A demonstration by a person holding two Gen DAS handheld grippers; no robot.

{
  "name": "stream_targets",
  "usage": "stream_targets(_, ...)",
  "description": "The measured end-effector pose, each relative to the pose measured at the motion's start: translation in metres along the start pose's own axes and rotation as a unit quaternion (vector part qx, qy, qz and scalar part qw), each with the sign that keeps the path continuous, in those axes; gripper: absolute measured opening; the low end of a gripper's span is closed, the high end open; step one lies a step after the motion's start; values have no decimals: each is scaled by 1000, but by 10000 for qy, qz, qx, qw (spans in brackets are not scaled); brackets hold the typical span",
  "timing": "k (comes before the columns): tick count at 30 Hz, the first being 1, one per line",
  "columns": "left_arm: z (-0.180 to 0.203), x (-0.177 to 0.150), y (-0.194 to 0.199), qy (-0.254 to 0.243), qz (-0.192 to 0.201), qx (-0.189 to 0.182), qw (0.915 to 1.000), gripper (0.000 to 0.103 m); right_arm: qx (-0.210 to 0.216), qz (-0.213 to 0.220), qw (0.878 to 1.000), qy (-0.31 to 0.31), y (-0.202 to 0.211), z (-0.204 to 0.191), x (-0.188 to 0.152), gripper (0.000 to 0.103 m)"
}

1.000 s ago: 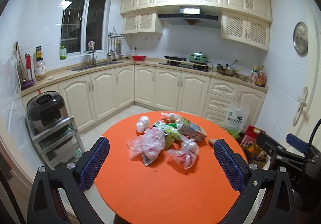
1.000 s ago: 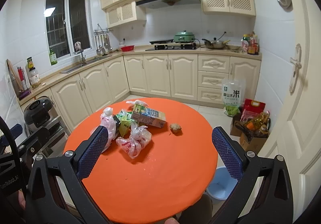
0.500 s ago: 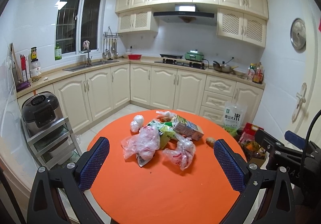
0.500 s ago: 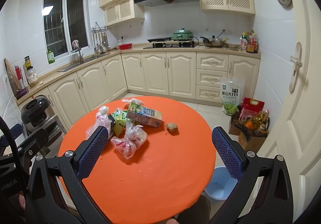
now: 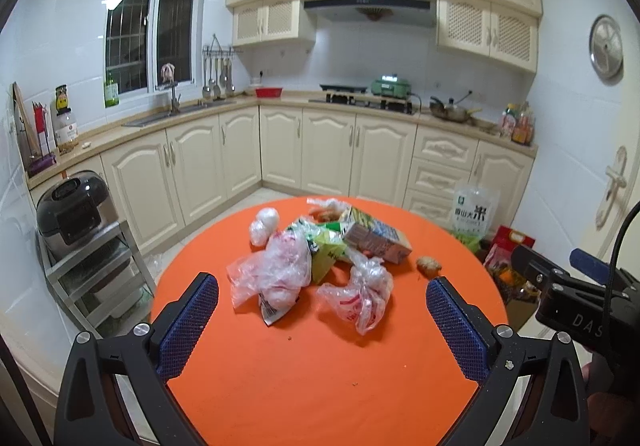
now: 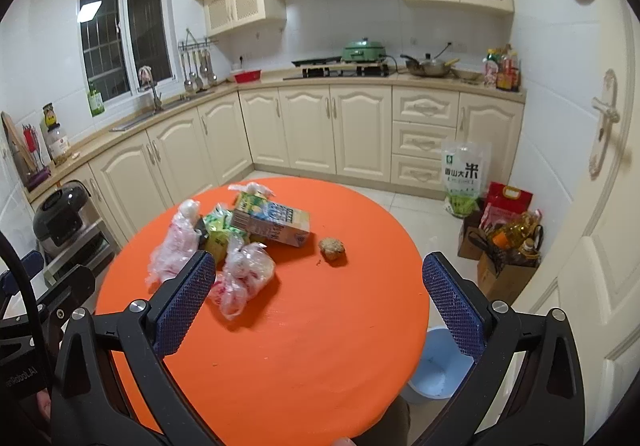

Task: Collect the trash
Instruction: 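Approach the orange table with both tools open, then grasp the clear plastic bag with the left tool while the right tool grasps the brown lump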

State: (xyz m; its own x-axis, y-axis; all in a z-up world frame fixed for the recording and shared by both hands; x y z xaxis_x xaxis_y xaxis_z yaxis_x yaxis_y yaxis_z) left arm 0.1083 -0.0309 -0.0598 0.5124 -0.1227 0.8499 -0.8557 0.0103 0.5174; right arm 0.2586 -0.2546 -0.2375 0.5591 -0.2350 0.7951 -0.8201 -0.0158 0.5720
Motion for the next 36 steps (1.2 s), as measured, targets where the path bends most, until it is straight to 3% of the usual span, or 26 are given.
stream_targets(10,16,-3,-75,-117,-750,-108,9971,102,-96,-530,9985,-95,-60,29,-2,103)
stream_targets(21,31,-5,-163,-343,-1226,-178,9917,102,-247,-1017,9944,-155,-121,45,-7,103)
stream_targets(29,34,-7,-214,-430,-1286,-75,9907,102,-308,-1298,9910,-118,-153,49,-9,103)
stream_targets(36,40,-2,-211,-657,-1011,164,9926,102,-332,-1414,9893,-121,-170,48,-7,103)
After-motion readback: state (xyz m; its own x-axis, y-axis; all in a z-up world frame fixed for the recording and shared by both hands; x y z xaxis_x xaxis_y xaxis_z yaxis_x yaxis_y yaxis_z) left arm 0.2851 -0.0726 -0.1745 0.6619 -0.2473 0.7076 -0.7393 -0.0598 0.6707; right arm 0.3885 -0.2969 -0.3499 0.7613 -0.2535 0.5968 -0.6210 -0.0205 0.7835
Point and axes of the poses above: each gripper's, at about its wrist camera, not at the fingertips, and y roughly against the way its jaws point, z to its right, x to its top, the point moved 2 cm from there along -y, roughly the way its jaws point, and after that the axes turned 10 degrees about -y, right-handed, at the moved point
